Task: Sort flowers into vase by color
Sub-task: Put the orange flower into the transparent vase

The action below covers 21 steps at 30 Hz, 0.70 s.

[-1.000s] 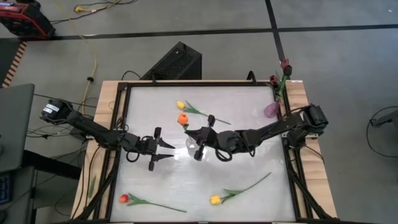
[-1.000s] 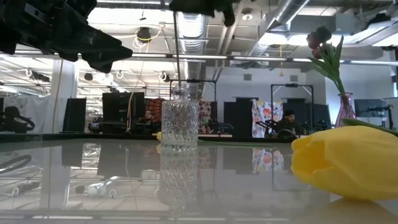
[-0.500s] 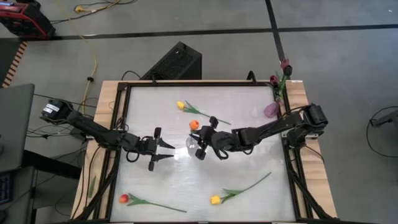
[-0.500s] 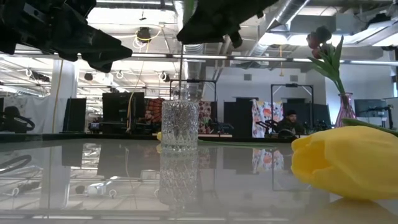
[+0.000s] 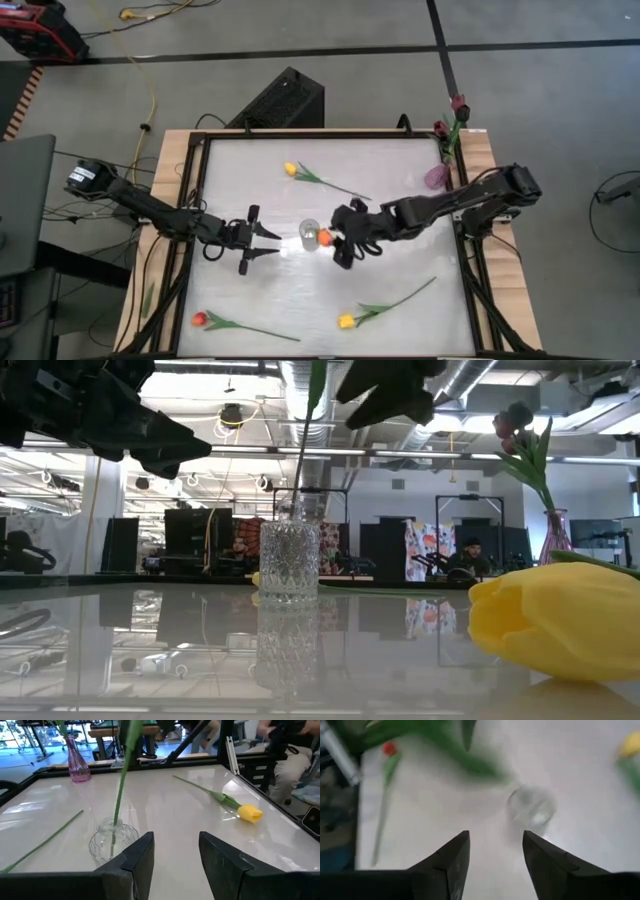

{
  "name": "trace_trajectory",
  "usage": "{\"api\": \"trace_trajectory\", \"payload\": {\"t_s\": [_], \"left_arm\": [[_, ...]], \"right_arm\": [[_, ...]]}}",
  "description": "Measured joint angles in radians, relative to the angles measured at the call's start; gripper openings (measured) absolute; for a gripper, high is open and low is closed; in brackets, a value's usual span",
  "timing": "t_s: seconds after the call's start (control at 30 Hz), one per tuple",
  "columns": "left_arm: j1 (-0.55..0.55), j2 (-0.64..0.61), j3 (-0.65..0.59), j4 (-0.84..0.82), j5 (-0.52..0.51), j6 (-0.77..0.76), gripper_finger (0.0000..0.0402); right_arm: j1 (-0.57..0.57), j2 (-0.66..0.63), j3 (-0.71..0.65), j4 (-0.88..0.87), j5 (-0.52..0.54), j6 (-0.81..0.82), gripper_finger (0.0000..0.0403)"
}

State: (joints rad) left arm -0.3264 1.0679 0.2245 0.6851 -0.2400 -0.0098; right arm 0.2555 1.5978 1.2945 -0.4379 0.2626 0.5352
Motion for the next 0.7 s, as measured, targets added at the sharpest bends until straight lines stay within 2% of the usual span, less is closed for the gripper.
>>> {"api": "trace_trajectory", "payload": {"t_s": [0.1,0.23,0.43,0.53,0.7], "left_arm": [[0.0,0.0,0.0,-0.006,0.053,-0.001,0.0147],[-0.001,0.0,0.0,-0.006,0.213,-0.012,0.0147],[-0.087,0.0,0.048,-0.098,0.435,-0.145,0.0145],[-0.194,0.008,0.143,-0.286,0.408,-0.199,0.0138],[-0.388,0.096,0.343,-0.644,0.213,-0.288,0.0126]], "right_arm": [[0.036,-0.002,0.0,-0.035,-0.079,0.054,0.0214],[0.108,0.006,0.0,-0.039,-0.15,0.124,0.0212],[0.244,0.017,0.0,-0.038,-0.157,0.206,0.0205],[0.303,0.032,0.0,-0.037,-0.103,0.229,0.0205],[0.359,0.06,0.0,-0.025,-0.028,0.24,0.0205]]}}
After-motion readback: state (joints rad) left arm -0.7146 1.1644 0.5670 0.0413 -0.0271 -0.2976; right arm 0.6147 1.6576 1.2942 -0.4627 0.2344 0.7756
